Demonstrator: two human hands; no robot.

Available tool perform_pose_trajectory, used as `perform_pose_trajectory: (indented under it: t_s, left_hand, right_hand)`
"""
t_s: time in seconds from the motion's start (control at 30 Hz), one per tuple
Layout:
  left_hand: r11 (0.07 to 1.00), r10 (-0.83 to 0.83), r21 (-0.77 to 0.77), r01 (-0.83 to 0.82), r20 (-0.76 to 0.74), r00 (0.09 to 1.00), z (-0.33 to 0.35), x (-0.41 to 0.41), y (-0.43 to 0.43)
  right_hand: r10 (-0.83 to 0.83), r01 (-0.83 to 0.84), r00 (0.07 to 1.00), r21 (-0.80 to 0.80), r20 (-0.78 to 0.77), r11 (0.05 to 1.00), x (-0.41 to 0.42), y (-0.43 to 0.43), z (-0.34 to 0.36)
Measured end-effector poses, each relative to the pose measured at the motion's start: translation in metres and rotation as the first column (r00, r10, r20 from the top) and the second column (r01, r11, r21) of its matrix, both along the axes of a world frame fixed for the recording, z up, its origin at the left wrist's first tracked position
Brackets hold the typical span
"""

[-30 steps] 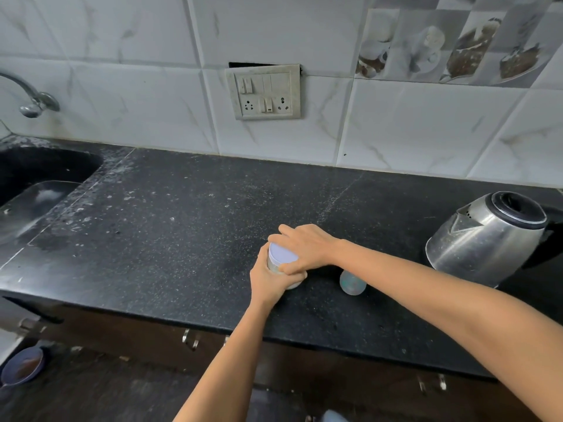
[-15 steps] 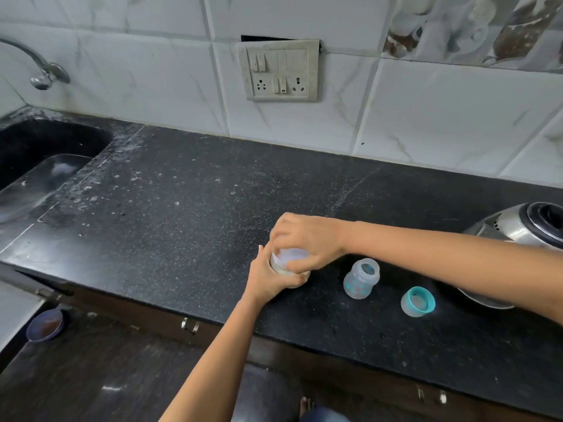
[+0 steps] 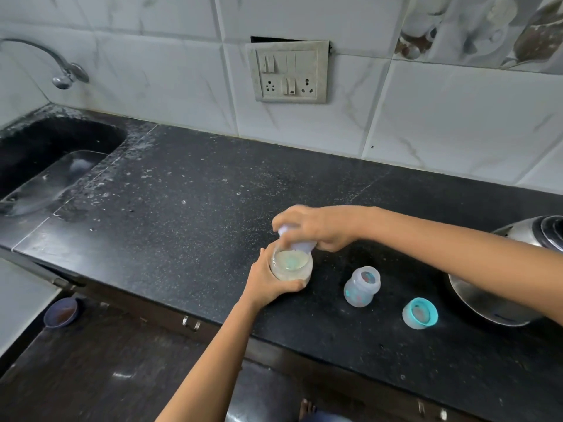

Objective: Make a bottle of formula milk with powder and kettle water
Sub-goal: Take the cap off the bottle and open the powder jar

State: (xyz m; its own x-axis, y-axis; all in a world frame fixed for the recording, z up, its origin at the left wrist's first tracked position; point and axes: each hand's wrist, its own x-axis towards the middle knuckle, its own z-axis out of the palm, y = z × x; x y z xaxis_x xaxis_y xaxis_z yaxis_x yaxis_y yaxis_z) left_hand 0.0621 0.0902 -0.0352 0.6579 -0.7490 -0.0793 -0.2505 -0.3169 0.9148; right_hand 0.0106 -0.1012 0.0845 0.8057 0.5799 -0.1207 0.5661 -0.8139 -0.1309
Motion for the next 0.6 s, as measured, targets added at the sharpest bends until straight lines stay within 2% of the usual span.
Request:
perform_pose_trajectory:
  t_s: [0.07,0.13,0.2,0.3,0.37,0.47,0.6]
  left_hand:
    - [1.000,0.000,-0.017,0.000,0.018,1.000,0.000,-0.001,0.000]
    - [1.000,0.009,-0.027,-0.009,0.011,1.000,-0.002,-0.001,0.002]
    - [0.998,0.037,-0.052,-0.037,0.009,0.999,-0.005,-0.001,0.004]
    - [0.990,0.084,-0.113,-0.081,0.030,0.996,-0.003,-0.004,0.006]
    - [0.985,0.100,-0.148,-0.091,0.059,0.993,-0.001,-0.007,0.007]
    - [0.978,0.119,-0.174,-0.111,0.039,0.992,-0.001,-0.011,0.005]
    - [0.968,0.135,-0.210,-0.140,-0.037,0.990,0.000,-0.015,0.004]
  right_hand:
    - [-0.265,0.274,0.962,0.213,-0.071,0.938,-0.007,-0.019,0.000]
    - [-0.512,0.530,0.848,0.249,-0.140,0.810,-0.017,-0.036,-0.010]
    - [-0.644,0.680,0.733,0.254,-0.218,0.688,-0.025,-0.048,-0.034]
    - [-0.699,0.769,0.638,0.323,-0.323,0.552,-0.032,-0.053,-0.072]
    - [-0.704,0.799,0.600,0.332,-0.380,0.501,-0.033,-0.054,-0.090]
    - [-0.709,0.829,0.559,0.277,-0.430,0.486,-0.032,-0.057,-0.110]
    - [-0.723,0.816,0.571,0.170,-0.389,0.553,-0.029,-0.057,-0.113]
